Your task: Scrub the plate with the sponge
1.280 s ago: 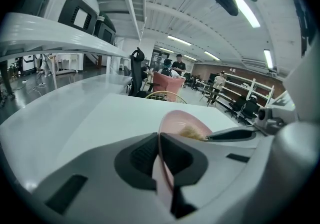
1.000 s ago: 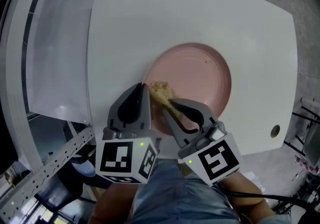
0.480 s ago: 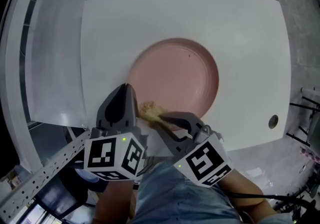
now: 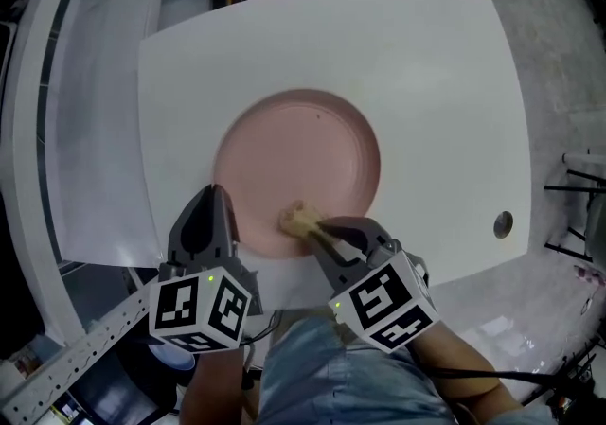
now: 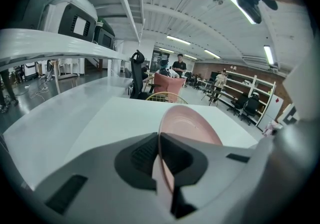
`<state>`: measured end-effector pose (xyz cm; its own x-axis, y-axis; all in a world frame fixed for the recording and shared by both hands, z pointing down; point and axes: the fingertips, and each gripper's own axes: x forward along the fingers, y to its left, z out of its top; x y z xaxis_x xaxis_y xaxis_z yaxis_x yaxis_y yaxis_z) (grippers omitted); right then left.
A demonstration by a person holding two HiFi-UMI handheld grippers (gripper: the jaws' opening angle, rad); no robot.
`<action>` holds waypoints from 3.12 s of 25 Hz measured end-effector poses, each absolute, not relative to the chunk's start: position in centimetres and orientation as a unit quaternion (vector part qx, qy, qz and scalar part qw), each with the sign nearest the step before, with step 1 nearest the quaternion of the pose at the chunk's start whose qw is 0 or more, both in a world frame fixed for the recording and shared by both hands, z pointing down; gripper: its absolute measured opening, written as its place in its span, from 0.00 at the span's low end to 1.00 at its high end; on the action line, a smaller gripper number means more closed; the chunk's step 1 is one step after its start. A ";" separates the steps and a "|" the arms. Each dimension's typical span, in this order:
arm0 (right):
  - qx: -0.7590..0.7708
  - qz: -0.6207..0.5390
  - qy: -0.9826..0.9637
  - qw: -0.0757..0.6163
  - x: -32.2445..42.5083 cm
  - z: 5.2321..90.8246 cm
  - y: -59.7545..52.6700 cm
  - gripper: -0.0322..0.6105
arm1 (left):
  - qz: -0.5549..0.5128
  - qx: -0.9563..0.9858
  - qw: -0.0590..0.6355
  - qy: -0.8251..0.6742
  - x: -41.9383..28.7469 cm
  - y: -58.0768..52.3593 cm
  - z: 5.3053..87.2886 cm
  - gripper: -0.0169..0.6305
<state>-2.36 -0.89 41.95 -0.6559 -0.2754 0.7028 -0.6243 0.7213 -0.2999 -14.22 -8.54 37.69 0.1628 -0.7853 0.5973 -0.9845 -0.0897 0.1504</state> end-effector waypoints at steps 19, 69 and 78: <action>0.397 0.263 -0.813 0.335 4.9 42.1 -8.4 0.12 | 0.188 0.724 0.268 -0.607 -13.2 -8.6 37.2 0.06; 0.304 0.083 -0.886 0.341 -7.9 37.0 -10.8 0.12 | 0.166 0.743 0.273 -0.589 -13.7 -10.0 36.0 0.07; 0.231 0.078 -0.912 0.331 -9.3 36.9 -6.1 0.12 | 0.162 0.744 0.273 -0.588 -13.8 -9.5 35.9 0.07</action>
